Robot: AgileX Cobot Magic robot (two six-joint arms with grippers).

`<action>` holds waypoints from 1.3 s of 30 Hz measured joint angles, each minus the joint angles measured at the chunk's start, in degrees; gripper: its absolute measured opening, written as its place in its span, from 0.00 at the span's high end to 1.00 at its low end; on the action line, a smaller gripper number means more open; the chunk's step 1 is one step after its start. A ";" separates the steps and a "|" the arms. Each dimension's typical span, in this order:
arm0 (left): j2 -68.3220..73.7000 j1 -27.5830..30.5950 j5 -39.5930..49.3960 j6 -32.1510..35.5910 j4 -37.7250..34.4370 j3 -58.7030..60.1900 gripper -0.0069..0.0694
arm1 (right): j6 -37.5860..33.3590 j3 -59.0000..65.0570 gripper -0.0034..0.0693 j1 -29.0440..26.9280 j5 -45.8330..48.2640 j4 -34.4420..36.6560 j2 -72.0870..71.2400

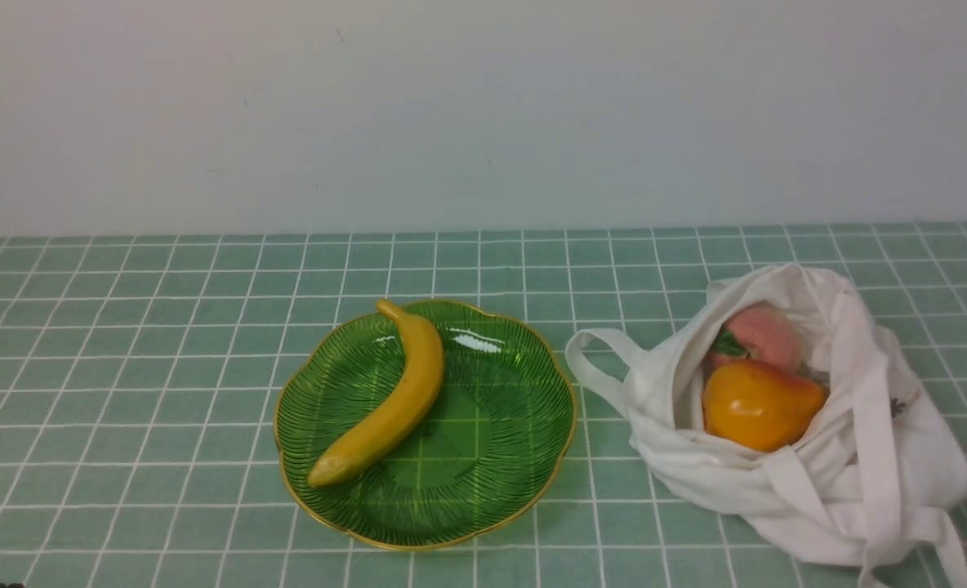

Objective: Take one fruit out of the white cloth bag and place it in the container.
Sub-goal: 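Reach into the cloth bag and grasp a fruit inside it with the right gripper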

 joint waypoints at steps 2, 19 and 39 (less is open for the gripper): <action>0.00 0.00 0.00 0.00 0.00 0.00 0.92 | 0.00 0.00 0.97 0.00 0.00 0.00 0.00; 0.00 0.00 0.00 0.00 0.00 0.00 0.92 | 11.45 0.44 0.97 -0.49 -18.89 32.13 0.00; 0.00 0.00 0.00 0.00 0.00 0.00 0.92 | -8.06 -23.38 0.97 -0.49 -5.83 25.41 7.62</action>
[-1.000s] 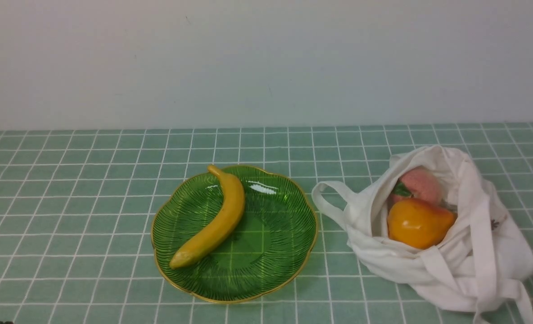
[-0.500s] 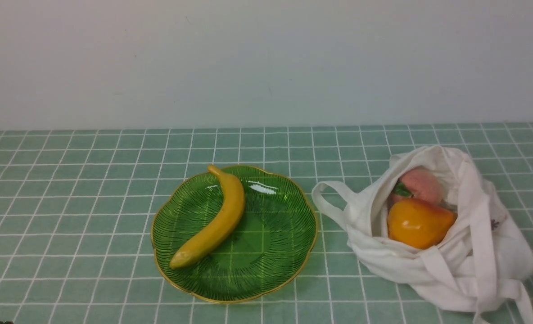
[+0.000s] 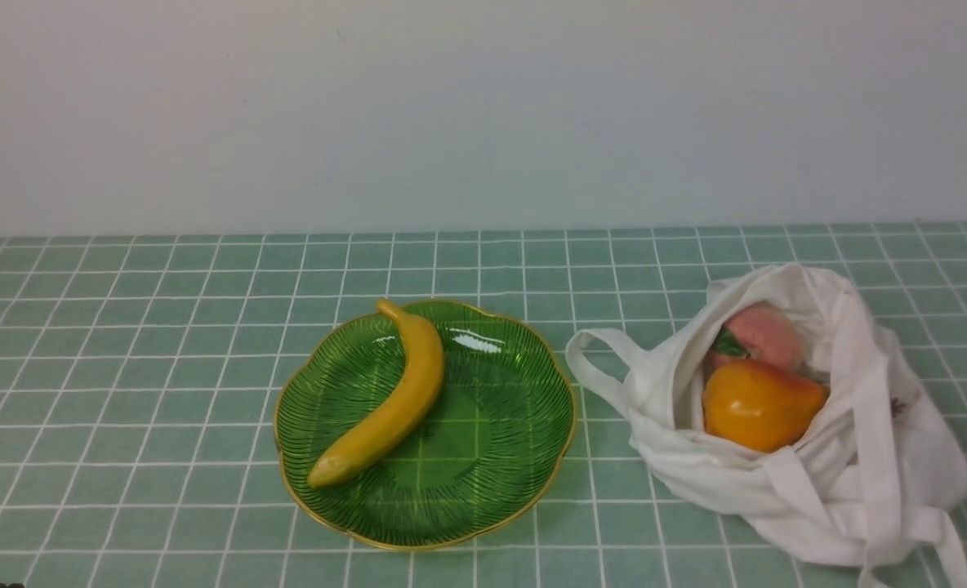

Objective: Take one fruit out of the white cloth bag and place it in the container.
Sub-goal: 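Reach into the cloth bag and grasp a fruit inside it with the right gripper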

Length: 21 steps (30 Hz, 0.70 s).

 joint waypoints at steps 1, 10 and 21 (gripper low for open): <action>0.00 0.00 0.00 0.00 0.00 0.00 0.92 | -1.29 -3.51 0.97 0.00 2.76 -1.65 2.56; 0.00 0.00 0.00 0.00 0.00 0.00 0.92 | -7.70 -33.13 0.97 0.00 41.62 -7.64 35.07; 0.00 0.00 0.00 0.00 0.00 0.00 0.92 | -10.89 -48.62 0.96 0.84 44.83 -3.66 61.68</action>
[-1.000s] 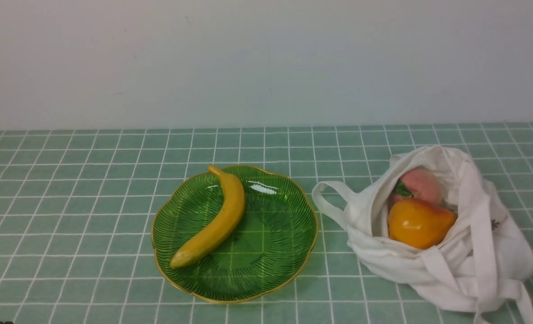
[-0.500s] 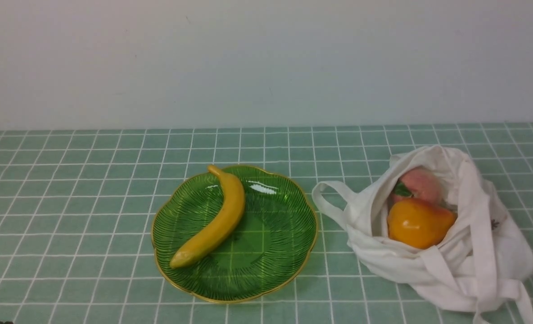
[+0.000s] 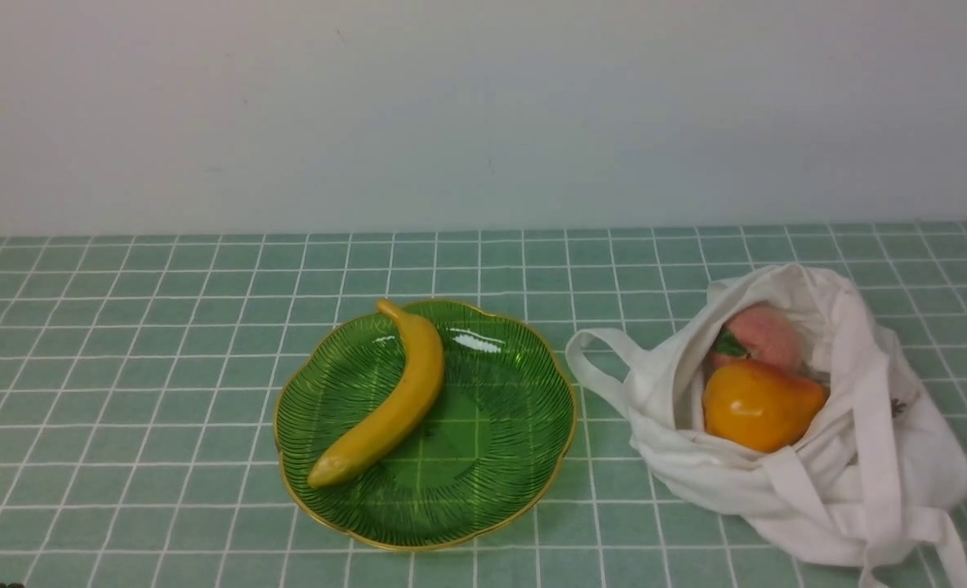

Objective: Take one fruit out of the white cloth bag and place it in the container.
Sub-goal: 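Reach into the cloth bag and grasp a fruit inside it with the right gripper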

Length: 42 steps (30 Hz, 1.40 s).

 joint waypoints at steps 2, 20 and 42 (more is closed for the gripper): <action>0.00 0.00 0.00 0.00 0.00 0.00 0.92 | -1.78 -0.74 0.95 1.06 -0.25 1.47 1.75; 0.00 0.00 0.00 0.00 0.00 0.00 0.92 | 5.07 -2.02 0.03 24.13 -5.26 -23.16 27.55; 0.00 0.00 0.00 0.00 0.00 0.00 0.92 | 16.06 -3.07 0.16 24.91 -3.29 -31.59 38.16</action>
